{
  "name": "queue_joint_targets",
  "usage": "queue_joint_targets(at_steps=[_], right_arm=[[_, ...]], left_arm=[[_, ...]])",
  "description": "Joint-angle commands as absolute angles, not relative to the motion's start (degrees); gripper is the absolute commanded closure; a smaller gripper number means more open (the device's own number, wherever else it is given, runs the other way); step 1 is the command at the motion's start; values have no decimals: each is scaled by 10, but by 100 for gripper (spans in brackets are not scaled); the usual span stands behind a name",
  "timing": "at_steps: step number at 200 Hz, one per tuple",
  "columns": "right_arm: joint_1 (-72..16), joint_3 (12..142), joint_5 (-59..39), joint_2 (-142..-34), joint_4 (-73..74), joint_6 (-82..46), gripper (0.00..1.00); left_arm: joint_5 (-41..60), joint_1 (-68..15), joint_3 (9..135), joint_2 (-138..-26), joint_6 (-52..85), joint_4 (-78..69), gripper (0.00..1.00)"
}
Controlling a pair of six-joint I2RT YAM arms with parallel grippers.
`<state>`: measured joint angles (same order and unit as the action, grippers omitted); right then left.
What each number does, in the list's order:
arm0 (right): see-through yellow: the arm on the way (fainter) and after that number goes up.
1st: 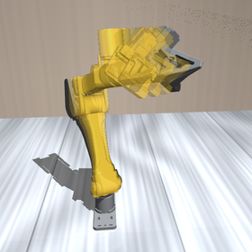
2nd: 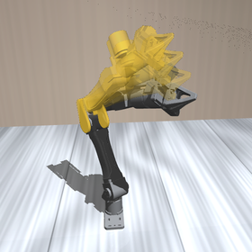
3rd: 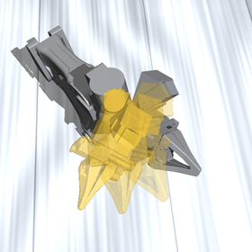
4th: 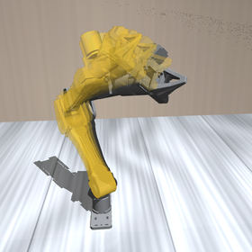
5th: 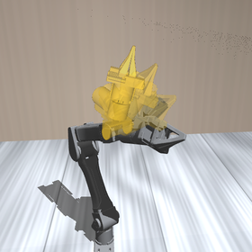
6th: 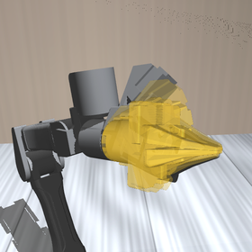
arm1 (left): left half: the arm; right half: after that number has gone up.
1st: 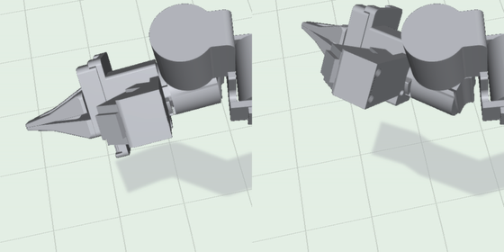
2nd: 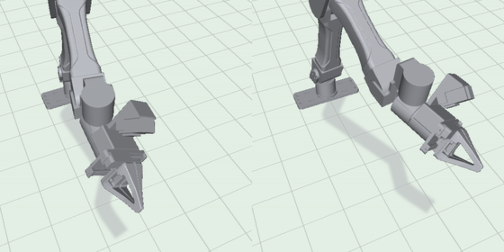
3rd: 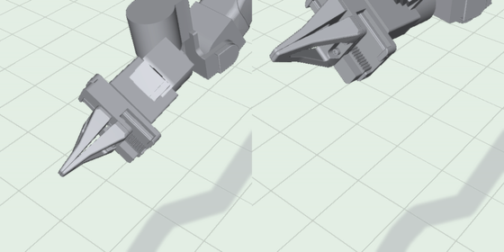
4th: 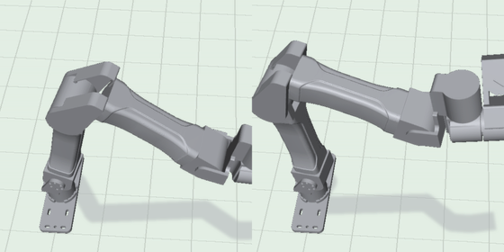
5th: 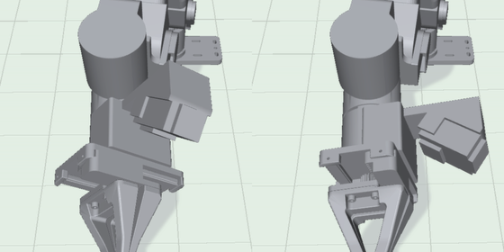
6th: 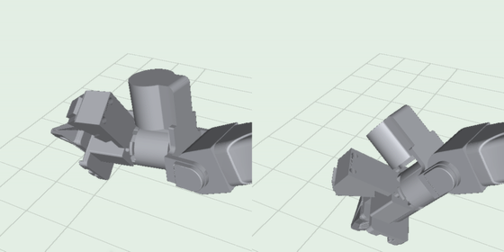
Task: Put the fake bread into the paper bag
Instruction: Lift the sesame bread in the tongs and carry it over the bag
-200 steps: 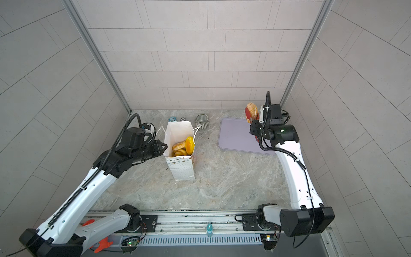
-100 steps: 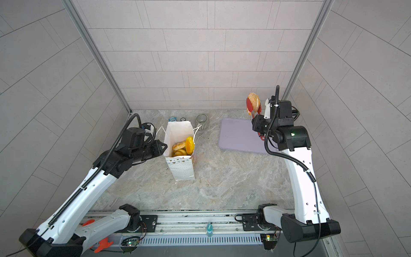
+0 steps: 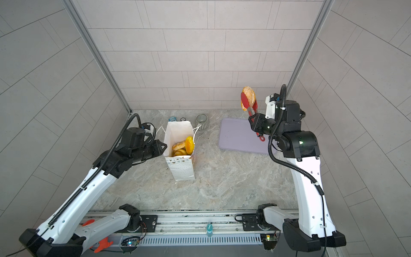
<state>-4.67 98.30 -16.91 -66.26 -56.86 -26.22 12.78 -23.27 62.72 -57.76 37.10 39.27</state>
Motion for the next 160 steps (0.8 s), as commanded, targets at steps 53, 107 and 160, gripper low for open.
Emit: queue_joint_targets(at_steps=[53,107,160], right_arm=[[-146,1005,-159,-650,-532,-276,58],[-267,1021,-95,-669,-534,-273,58],[-363,1036,-46,-692,-530,-278,58]], left_arm=[[117,-229,637,-571,374,397,83],[113,-229,636,-568,376,400,83],[113,-229,634,-566,376,401,83]])
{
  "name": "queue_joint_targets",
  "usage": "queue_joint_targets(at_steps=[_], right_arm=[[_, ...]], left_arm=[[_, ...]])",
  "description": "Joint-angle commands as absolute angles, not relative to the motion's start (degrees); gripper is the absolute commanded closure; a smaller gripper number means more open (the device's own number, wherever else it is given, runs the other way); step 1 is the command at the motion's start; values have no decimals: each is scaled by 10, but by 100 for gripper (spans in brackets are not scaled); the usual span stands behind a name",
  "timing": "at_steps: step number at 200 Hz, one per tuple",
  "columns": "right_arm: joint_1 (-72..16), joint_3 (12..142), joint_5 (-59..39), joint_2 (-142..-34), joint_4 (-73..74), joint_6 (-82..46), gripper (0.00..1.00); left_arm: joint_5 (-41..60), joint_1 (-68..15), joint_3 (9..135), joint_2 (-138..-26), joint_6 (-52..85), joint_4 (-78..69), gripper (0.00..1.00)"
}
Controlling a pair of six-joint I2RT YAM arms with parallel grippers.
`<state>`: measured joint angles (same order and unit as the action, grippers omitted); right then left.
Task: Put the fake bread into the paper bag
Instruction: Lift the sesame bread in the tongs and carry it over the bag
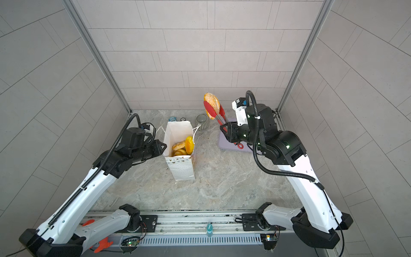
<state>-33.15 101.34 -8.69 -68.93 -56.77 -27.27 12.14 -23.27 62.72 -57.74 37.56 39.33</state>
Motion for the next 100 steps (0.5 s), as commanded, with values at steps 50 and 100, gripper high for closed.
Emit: queue_joint_targets(at_steps=[50,100], right_arm=[[-466,1072,10,-722,-536,-286,58],[-549,1086,57,-772,-539,-293,59]], left_arm=[[110,-229,634,-561,377,402,83],[112,-229,630,-559,380,400,83]])
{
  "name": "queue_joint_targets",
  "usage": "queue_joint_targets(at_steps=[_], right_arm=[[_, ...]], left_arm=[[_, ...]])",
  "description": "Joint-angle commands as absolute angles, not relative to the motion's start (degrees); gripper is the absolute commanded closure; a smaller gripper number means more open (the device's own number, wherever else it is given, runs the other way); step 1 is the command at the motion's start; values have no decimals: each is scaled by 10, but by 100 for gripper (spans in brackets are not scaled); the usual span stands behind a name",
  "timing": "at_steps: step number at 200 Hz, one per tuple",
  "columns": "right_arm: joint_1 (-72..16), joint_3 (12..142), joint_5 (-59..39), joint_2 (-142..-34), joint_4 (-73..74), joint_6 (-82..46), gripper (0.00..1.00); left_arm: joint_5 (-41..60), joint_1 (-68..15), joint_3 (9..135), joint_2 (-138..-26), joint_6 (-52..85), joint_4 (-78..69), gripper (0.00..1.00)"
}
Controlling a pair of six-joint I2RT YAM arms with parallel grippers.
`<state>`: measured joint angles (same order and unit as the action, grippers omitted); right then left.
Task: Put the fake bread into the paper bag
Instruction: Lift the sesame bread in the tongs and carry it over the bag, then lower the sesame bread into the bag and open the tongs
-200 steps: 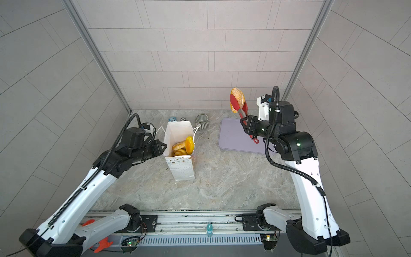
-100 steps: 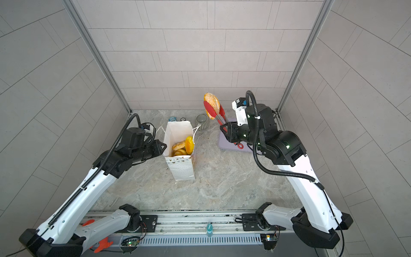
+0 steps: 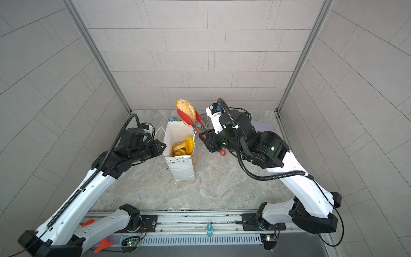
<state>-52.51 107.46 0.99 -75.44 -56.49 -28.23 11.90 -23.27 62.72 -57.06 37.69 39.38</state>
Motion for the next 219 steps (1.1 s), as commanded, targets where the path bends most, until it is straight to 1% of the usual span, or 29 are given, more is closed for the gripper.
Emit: queue_joint_targets(at_steps=[1,73,137,200,219], right_arm=[[-549,1086,58,-773,-539,-293,59],[-578,1065,90,-815,-547,-300,59],[-595,1038,99,-837,-539,-311,58],[-595,1011,102,-842,-532,-316,54],[-595,1004,98,-842,-528,-317,51]], left_arm=[[112,-229,629,-559,380,400,83],[116,-229,628,-554,380,399,83],[117,-230,624,-552,379,399,88],[118,-229,623,-549,380,399,88],[118,-229,623,-549,380,399,88]])
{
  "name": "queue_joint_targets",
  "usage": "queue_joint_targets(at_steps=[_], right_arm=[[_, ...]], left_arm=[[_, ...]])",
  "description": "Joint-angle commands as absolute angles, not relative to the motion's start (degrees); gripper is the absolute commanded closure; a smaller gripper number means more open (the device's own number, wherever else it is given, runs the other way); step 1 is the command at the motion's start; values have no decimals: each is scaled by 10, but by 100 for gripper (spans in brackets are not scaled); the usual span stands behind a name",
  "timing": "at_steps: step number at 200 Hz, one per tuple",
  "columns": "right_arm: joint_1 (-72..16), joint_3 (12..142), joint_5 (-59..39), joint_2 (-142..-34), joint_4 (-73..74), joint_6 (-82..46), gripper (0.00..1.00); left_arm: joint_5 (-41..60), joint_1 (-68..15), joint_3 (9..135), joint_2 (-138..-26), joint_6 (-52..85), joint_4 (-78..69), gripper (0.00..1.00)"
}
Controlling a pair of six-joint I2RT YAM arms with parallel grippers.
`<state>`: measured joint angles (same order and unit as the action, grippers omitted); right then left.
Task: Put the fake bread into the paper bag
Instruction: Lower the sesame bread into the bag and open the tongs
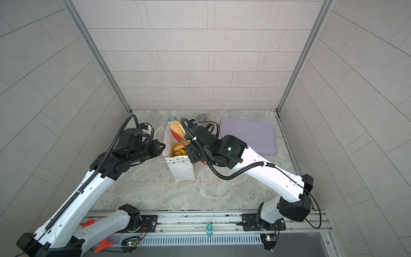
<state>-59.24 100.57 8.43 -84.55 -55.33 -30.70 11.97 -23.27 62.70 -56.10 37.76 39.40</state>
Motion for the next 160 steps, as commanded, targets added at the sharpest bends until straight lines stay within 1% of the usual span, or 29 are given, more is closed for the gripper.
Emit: queue_joint_targets(at_steps=[1,38,85,110,160], right_arm=[[-595,1004,98,-842,-528,-317,51],[-596,1005,92,-841,-523,-318,46],[-598,1015,90,-841,-522,-316,42],[-599,1018,90,-839,-520,-315,43],[-599,1040,103,-817,-517,-301,49]], left_arm=[[118,-229,623,-549,380,400,88],[117,-229,622,-547,379,401,88],[115,-229,624,-548,378,401,88],[116,-229,624,-548,377,401,88],[113,-229,628,-549,375,405,88]])
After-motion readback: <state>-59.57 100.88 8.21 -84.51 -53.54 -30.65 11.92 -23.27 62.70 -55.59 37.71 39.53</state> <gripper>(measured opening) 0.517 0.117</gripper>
